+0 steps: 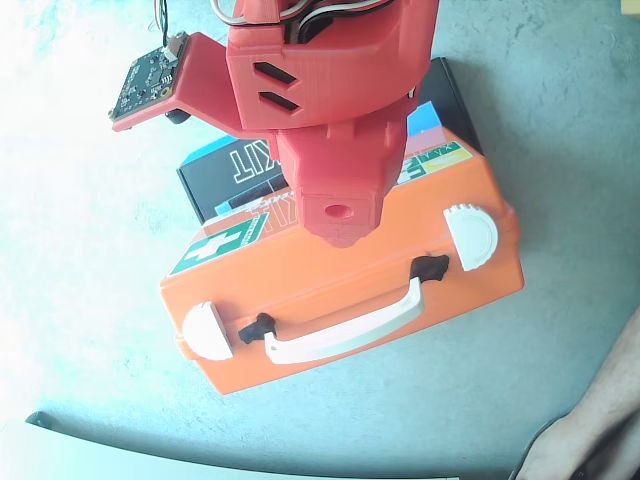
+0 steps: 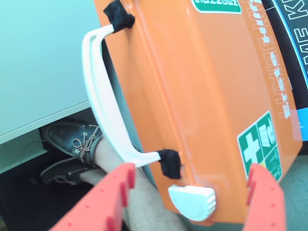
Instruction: Grab the white handle of the orange box
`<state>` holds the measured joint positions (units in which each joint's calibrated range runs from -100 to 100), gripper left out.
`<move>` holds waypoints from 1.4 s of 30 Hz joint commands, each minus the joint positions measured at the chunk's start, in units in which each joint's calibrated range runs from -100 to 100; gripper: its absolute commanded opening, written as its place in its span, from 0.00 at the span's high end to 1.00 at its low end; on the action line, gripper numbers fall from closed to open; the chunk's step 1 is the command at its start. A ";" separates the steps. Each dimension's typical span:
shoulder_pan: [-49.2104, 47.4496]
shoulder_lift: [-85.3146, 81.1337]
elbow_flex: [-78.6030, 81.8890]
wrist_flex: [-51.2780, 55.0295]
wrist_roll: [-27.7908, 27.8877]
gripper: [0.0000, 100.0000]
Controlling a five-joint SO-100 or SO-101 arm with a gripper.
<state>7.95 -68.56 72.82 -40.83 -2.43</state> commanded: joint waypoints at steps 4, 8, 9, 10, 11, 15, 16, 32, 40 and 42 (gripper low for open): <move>-2.87 0.78 -11.19 25.94 -0.94 0.72; -5.04 0.70 -18.36 41.76 -2.71 0.72; -5.20 0.78 -19.96 44.72 -2.77 0.72; -5.35 0.78 -21.29 47.09 -2.87 0.72; -5.66 0.70 -22.17 49.80 -2.98 0.72; -5.74 0.11 -26.16 58.01 -2.66 0.72; -5.43 0.02 -26.96 59.44 -2.56 0.72; 8.29 6.10 -35.02 60.21 -2.61 0.72; 8.75 17.57 -42.29 53.18 -2.87 0.73; 8.52 20.78 -44.68 52.08 -2.87 0.73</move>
<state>16.40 -52.75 29.79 12.14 -5.25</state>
